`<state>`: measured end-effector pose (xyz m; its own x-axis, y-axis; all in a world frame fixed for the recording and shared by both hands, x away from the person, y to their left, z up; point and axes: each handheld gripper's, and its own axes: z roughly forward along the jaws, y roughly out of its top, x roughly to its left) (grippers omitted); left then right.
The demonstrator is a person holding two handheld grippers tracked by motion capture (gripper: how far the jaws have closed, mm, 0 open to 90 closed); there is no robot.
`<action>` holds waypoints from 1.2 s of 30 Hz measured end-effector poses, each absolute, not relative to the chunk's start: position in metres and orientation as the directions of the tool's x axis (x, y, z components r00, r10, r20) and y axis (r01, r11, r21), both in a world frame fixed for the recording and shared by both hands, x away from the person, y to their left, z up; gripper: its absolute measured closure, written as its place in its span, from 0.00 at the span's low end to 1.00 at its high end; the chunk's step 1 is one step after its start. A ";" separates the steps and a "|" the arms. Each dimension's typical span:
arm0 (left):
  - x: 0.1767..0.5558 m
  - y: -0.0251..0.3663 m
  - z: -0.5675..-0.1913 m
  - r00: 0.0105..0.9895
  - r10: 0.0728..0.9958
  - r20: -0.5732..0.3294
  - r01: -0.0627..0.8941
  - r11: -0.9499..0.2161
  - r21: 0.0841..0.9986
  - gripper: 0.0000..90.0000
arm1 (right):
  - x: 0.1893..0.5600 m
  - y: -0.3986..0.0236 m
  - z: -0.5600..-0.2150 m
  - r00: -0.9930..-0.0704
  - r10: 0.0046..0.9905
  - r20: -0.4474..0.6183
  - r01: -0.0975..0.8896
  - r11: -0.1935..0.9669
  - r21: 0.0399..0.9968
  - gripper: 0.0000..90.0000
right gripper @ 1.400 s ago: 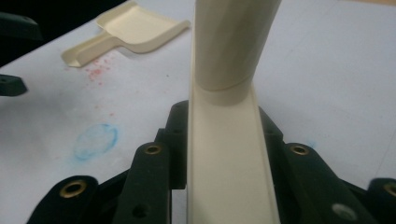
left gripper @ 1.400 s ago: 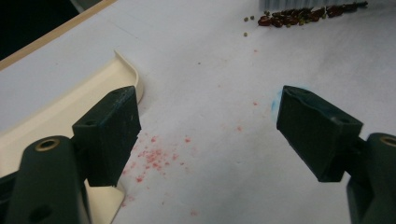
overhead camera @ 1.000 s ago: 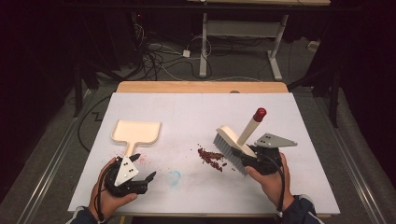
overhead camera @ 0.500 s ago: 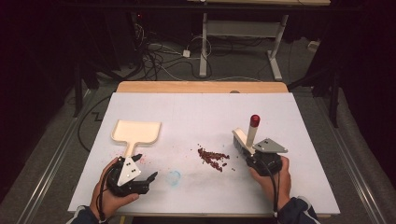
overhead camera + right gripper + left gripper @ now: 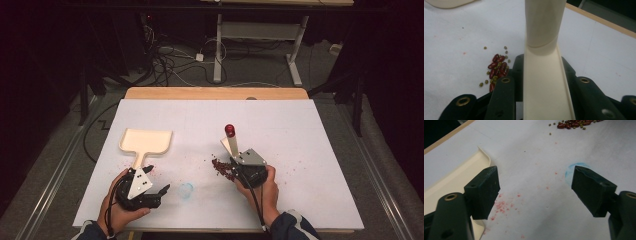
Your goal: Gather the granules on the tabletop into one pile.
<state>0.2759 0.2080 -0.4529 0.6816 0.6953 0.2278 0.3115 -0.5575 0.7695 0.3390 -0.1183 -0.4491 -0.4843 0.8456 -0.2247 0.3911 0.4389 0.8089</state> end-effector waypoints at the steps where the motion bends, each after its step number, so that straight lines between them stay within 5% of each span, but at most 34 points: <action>1: 0.276 0.208 -0.453 0.683 0.694 0.229 0.311 -0.560 0.768 0.24 | 0.339 -0.118 -0.449 -0.484 0.846 -0.225 0.391 0.439 0.809 0.75; 9: 0.276 0.208 -0.454 0.684 0.692 0.232 0.318 -0.569 0.759 0.24 | 0.344 -0.136 -0.431 -0.458 0.864 -0.207 0.366 0.396 0.842 0.75; 16: 0.276 0.209 -0.455 0.683 0.688 0.245 0.314 -0.580 0.752 0.24 | 0.333 -0.176 -0.413 -0.544 0.827 -0.143 0.360 0.385 0.850 0.75; 20: 0.276 0.209 -0.455 0.686 0.685 0.245 0.312 -0.582 0.751 0.24 | 0.323 -0.201 -0.406 -0.673 0.734 -0.086 0.304 0.381 0.873 0.75; 22: 0.276 0.209 -0.455 0.687 0.683 0.248 0.310 -0.584 0.750 0.24 | 0.315 -0.211 -0.405 -0.796 0.603 -0.046 0.245 0.391 0.887 0.75; 25: 0.276 0.209 -0.454 0.685 0.685 0.249 0.309 -0.582 0.752 0.24 | 0.308 -0.209 -0.408 -0.853 0.519 -0.064 0.200 0.436 0.877 0.75; 26: 0.276 0.209 -0.454 0.685 0.686 0.248 0.309 -0.581 0.753 0.24 | 0.305 -0.205 -0.413 -0.915 0.400 -0.053 0.155 0.469 0.870 0.75; 36: 0.277 0.210 -0.455 0.690 0.683 0.237 0.312 -0.577 0.755 0.24 | 0.327 -0.174 -0.447 -0.986 0.159 -0.042 0.052 0.544 0.838 0.75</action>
